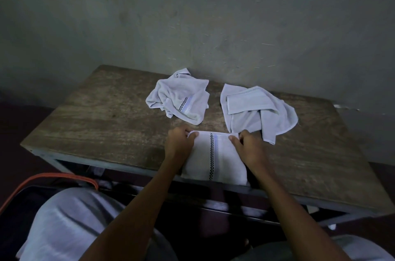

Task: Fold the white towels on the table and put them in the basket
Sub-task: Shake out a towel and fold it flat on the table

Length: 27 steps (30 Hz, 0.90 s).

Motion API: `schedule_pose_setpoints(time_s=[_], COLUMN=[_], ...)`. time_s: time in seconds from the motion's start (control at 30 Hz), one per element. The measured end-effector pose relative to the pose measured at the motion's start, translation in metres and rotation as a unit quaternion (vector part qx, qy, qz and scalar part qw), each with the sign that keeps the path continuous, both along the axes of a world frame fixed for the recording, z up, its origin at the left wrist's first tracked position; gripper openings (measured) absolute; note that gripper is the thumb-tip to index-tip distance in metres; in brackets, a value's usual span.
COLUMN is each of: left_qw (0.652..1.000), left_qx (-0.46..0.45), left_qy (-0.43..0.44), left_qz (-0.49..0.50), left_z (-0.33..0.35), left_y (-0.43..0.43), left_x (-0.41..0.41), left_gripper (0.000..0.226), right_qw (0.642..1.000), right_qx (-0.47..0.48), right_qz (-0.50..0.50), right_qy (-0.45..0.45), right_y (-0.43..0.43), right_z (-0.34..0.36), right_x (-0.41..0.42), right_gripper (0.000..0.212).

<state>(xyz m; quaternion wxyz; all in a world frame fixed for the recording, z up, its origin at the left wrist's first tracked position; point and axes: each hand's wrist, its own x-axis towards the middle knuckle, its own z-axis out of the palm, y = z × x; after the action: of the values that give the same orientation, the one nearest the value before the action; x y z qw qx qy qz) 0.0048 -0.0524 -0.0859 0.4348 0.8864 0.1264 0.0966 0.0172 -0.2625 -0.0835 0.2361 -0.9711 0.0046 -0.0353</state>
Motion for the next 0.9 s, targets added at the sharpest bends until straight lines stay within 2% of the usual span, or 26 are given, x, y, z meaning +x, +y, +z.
schedule_pose_setpoints(time_s=[0.1, 0.17, 0.2, 0.27, 0.33, 0.37, 0.47, 0.6, 0.7, 0.77, 0.83, 0.9], left_qw=[1.000, 1.000, 1.000, 1.000, 0.999, 0.999, 1.000, 0.998, 0.999, 0.994, 0.981, 0.949], left_qx=[-0.003, 0.000, 0.006, 0.017, 0.023, 0.024, 0.006, -0.025, -0.046, -0.072, -0.143, -0.266], left_qy=[-0.005, -0.011, -0.013, -0.017, -0.020, -0.017, -0.011, -0.054, 0.011, 0.053, 0.096, 0.130], left_qz=[0.007, 0.010, 0.012, 0.017, 0.017, 0.018, 0.026, 0.020, -0.028, -0.059, -0.087, -0.113], left_z=[-0.001, -0.004, -0.006, -0.007, -0.007, -0.006, -0.009, -0.005, 0.005, 0.004, 0.001, -0.001], left_y=[0.001, 0.002, 0.002, 0.002, 0.002, 0.002, 0.004, 0.008, 0.016, 0.025, 0.029, 0.027], left_x=[0.005, 0.005, 0.004, 0.003, 0.004, 0.006, 0.011, 0.005, -0.019, -0.040, -0.061, -0.077], left_gripper=[0.018, 0.017, 0.017, 0.017, 0.018, 0.019, 0.020, 0.012, 0.012, 0.019, 0.027, 0.024], right_qw=[0.988, 0.978, 0.974, 0.970, 0.969, 0.970, 0.972, 0.971, 0.970, 0.965, 0.965, 0.970], right_qx=[-0.129, -0.149, -0.158, -0.178, -0.184, -0.187, -0.185, -0.194, -0.196, -0.212, -0.189, -0.165], right_qz=[0.009, 0.068, 0.103, 0.153, 0.161, 0.156, 0.143, 0.137, 0.144, 0.155, 0.178, 0.176], right_qy=[-0.080, -0.131, -0.126, -0.065, -0.013, -0.001, 0.007, 0.003, 0.015, 0.018, 0.021, 0.015], right_y=[0.013, 0.026, 0.032, 0.040, 0.041, 0.041, 0.040, 0.040, 0.040, 0.044, 0.053, 0.062], right_z=[0.017, 0.023, 0.022, 0.010, -0.004, -0.010, -0.014, -0.015, -0.007, -0.001, -0.002, -0.010], right_x=[-0.002, -0.012, -0.018, -0.029, -0.034, -0.032, -0.025, -0.013, -0.005, -0.003, -0.005, -0.010], right_gripper=[0.024, 0.021, 0.028, 0.063, 0.102, 0.109, 0.111, 0.105, 0.110, 0.105, 0.098, 0.094])
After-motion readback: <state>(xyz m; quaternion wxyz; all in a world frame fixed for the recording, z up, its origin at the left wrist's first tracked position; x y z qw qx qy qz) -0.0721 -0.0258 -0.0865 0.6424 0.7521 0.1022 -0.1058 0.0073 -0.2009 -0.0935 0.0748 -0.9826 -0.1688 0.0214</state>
